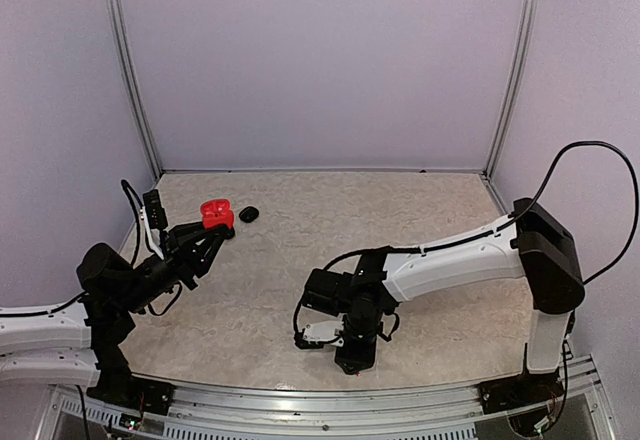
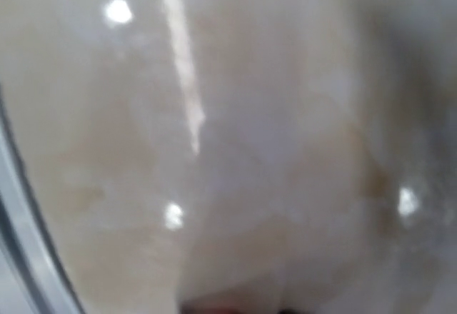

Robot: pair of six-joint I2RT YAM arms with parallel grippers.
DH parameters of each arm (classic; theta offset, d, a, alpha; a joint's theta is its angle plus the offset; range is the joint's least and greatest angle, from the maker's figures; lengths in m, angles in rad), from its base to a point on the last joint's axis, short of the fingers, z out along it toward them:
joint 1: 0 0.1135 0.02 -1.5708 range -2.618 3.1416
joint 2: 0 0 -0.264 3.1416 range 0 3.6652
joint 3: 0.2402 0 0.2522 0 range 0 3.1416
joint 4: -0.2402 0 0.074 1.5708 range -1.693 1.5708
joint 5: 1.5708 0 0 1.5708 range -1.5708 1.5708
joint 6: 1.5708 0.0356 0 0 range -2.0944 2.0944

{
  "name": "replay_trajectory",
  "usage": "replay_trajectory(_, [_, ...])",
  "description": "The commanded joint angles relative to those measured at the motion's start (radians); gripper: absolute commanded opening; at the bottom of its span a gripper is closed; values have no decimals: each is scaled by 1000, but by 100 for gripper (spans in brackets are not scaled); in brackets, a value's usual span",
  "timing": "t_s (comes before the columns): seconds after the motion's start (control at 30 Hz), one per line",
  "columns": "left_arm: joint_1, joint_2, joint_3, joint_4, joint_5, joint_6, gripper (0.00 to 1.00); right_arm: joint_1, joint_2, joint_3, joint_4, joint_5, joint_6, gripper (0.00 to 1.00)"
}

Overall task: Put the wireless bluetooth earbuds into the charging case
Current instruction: Move the right earbud to the corner of the board, then pick up the right earbud from the corner of the board.

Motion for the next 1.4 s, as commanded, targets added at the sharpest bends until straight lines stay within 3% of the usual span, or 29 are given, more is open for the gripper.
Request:
replay_trajectory(0.0, [7,-9,-5,21,12,11,0,-3,4,23,-101,69,65,35])
replay_trajectory(0.5, [8,-19,-12,27,17,6,0,-4,76,196,-241,-62,205,41])
replay_trajectory(1.37, [4,-68,-29,12,13,17,0,42,245,358,-408,47,244,23])
